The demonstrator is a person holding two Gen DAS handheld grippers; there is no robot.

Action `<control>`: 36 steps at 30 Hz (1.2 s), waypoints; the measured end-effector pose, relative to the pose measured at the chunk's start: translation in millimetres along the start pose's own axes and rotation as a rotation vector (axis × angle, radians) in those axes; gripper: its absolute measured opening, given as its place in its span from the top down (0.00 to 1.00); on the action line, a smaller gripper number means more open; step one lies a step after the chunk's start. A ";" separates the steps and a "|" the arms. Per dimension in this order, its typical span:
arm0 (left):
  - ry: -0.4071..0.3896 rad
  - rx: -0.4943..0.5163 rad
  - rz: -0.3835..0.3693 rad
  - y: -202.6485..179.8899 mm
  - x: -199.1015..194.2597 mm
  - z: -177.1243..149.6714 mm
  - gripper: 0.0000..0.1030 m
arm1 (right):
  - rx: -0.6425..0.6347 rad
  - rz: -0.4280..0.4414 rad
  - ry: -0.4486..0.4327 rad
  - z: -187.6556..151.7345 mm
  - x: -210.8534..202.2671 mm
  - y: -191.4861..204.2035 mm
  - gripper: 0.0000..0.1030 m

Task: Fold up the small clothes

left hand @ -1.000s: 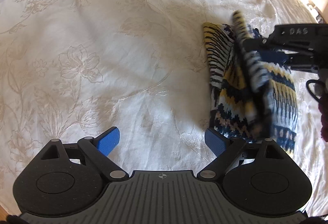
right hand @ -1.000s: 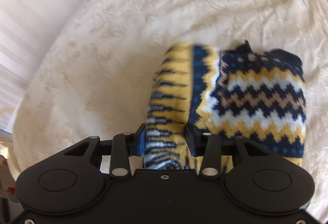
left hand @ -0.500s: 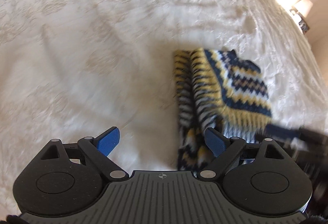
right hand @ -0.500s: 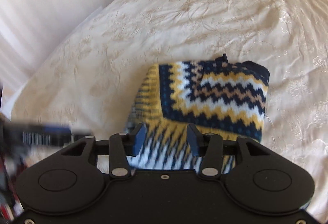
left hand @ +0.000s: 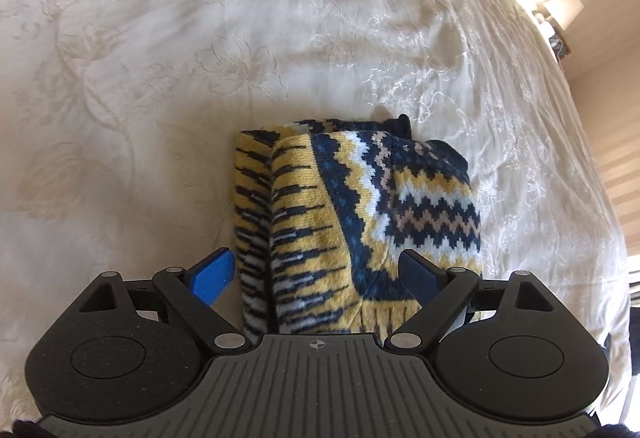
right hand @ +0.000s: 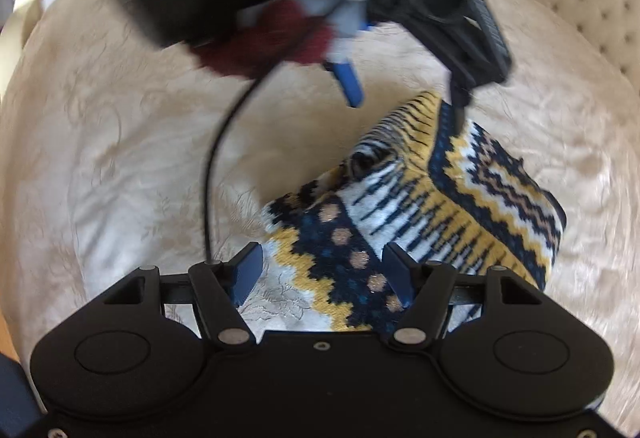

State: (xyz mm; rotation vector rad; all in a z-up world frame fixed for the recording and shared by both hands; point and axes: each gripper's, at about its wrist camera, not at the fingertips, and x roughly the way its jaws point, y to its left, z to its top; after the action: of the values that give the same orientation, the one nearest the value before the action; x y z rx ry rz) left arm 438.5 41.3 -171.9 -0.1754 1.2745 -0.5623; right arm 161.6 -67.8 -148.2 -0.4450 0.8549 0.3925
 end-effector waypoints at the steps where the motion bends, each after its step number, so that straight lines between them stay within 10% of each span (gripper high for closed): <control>1: 0.009 0.000 -0.006 0.1 4.3 2.8 0.18 | -0.022 -0.007 0.001 -0.6 2.1 2.5 0.33; 7: 0.043 0.008 -0.023 0.6 22.4 12.4 0.45 | -0.044 -0.028 0.012 -3.2 10.7 0.5 0.44; 9: 0.021 0.015 -0.037 -0.6 23.6 12.8 0.77 | -0.022 -0.026 0.011 -2.8 11.1 -4.5 0.60; 12: -0.024 0.089 -0.017 -12.8 16.6 13.0 0.90 | 0.063 -0.017 -0.010 0.0 4.6 -17.2 0.86; 18: -0.131 0.170 -0.036 -25.1 -18.4 23.8 0.90 | 0.164 0.006 -0.123 17.9 -20.3 -36.6 0.87; 22: -0.052 0.147 0.050 -5.4 5.8 24.1 0.90 | 0.133 0.067 -0.017 22.2 15.0 -26.3 0.85; 26: -0.028 0.139 0.130 12.5 24.0 15.1 0.73 | 0.102 0.114 0.073 16.4 41.4 -13.4 0.72; 30: -0.050 0.127 0.134 16.8 20.4 15.2 0.63 | 0.140 0.179 0.030 16.5 29.8 -22.4 0.42; 36: -0.121 0.148 0.132 13.3 -7.8 10.7 0.53 | 0.299 0.203 -0.024 6.4 7.3 -50.0 0.28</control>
State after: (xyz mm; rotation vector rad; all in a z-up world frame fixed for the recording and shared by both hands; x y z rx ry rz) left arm 451.2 54.5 -167.7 -0.0015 1.1133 -0.5221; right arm 195.0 -105.3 -139.5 -0.0766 0.9212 0.4468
